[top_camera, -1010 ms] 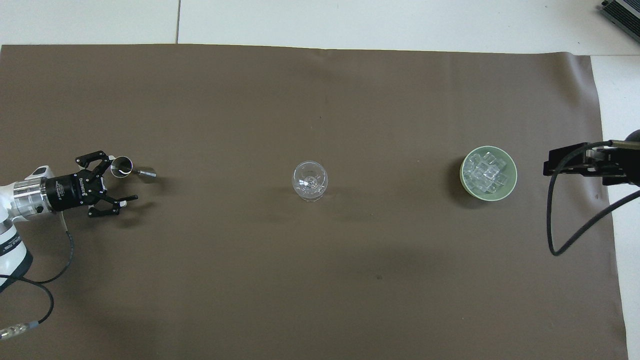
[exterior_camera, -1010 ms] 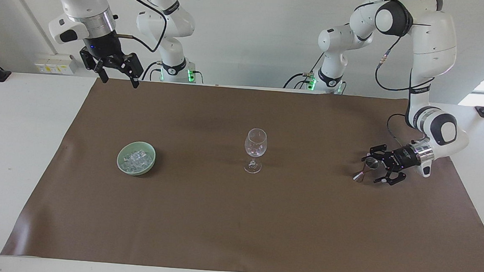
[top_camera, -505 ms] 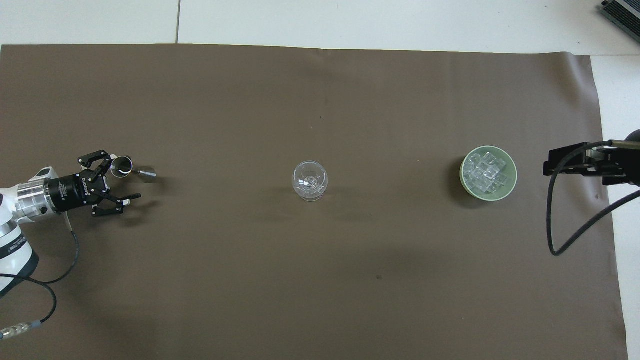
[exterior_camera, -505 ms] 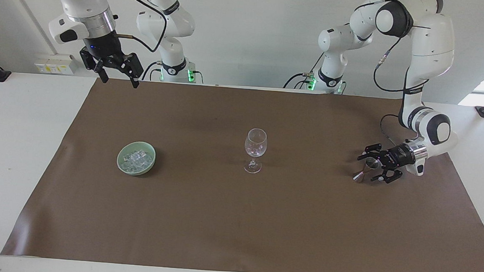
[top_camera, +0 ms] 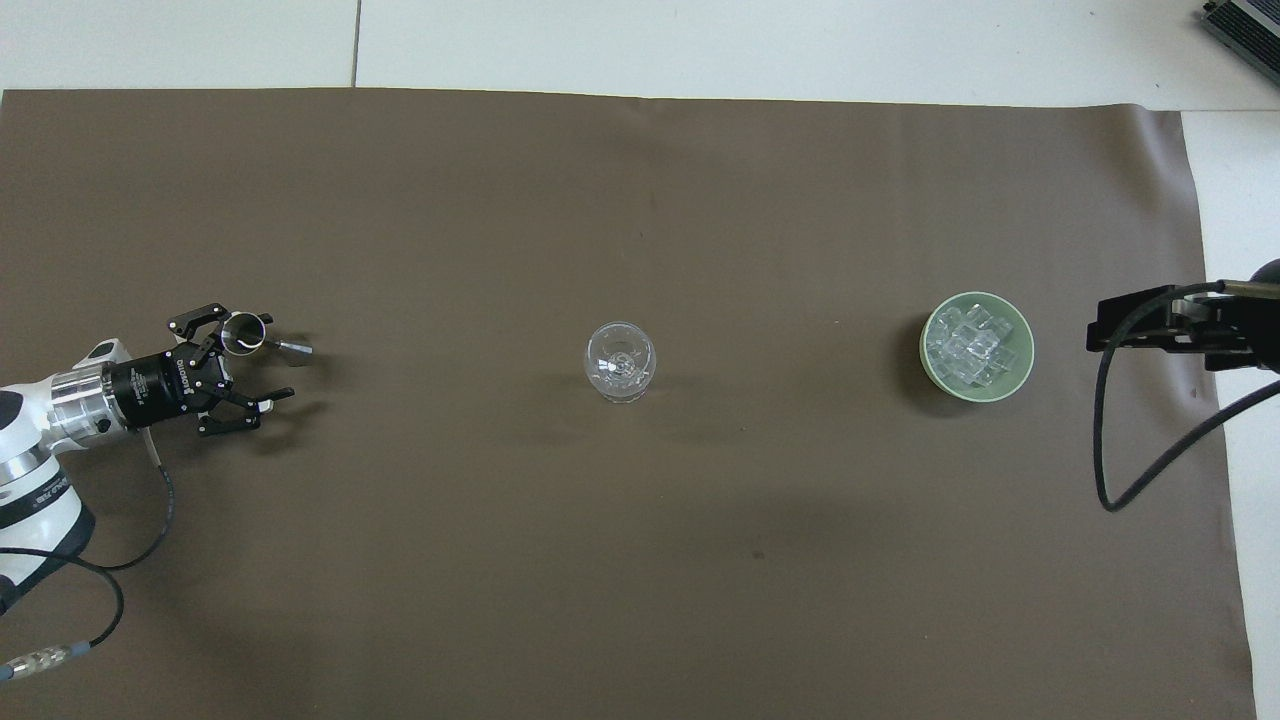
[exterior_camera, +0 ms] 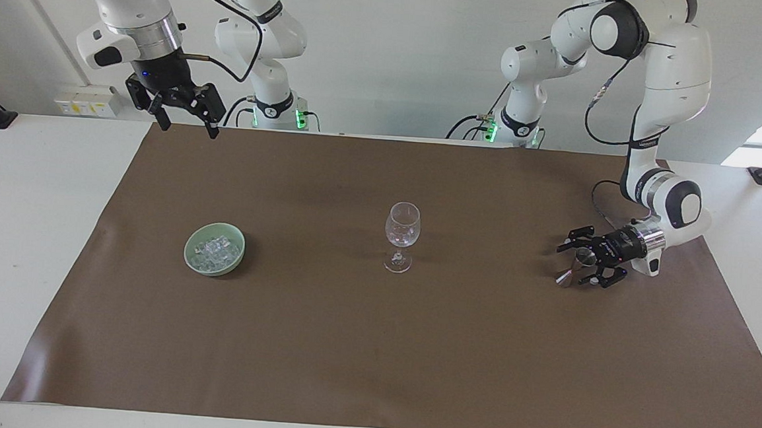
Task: Pour wine and add ice with both arms
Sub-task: 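Close the left gripper on the silver jigger and lift it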
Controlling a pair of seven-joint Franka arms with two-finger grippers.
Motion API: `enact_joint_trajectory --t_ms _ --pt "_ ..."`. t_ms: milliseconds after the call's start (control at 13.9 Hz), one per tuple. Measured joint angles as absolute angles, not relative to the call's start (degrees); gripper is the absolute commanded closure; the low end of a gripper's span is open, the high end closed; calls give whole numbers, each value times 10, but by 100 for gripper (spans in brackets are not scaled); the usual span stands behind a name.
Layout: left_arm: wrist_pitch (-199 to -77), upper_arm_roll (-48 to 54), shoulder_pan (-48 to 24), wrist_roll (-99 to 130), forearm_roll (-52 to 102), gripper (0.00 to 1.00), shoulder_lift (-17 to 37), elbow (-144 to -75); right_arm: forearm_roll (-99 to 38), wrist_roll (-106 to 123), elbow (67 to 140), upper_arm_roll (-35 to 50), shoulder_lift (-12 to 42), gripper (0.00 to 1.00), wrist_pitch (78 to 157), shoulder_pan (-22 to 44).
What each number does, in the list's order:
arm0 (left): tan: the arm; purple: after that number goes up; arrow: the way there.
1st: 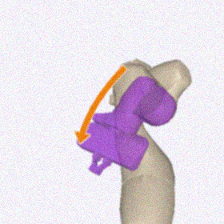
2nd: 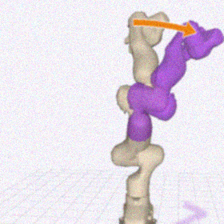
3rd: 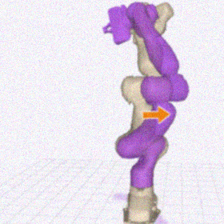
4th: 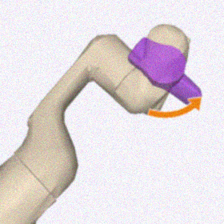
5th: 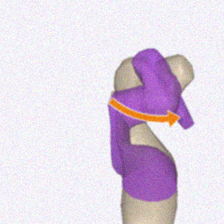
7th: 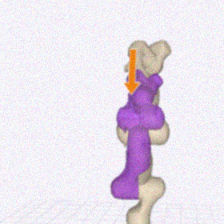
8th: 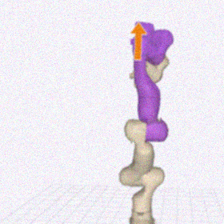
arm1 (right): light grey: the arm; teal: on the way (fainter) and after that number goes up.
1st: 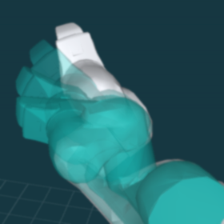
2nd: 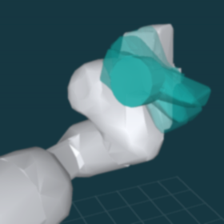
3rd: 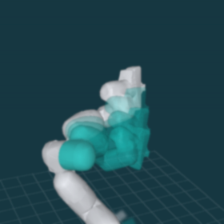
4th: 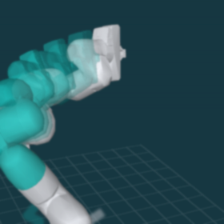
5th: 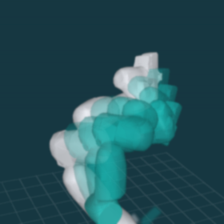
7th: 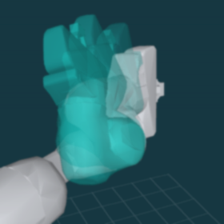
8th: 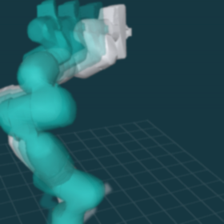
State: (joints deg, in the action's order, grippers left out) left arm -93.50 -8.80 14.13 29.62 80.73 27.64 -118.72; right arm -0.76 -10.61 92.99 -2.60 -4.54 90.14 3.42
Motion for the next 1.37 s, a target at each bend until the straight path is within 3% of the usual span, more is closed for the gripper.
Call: enact_joint_trajectory --t_ms 938,1371 --pt "-934 -84 128 272 825 4 276 -1193 -8 -106 930 -26 -45 0 901 34" --pt "-934 -85 128 269 825 10 276 -1194 -8 -106 930 -26 -45 0 901 34"
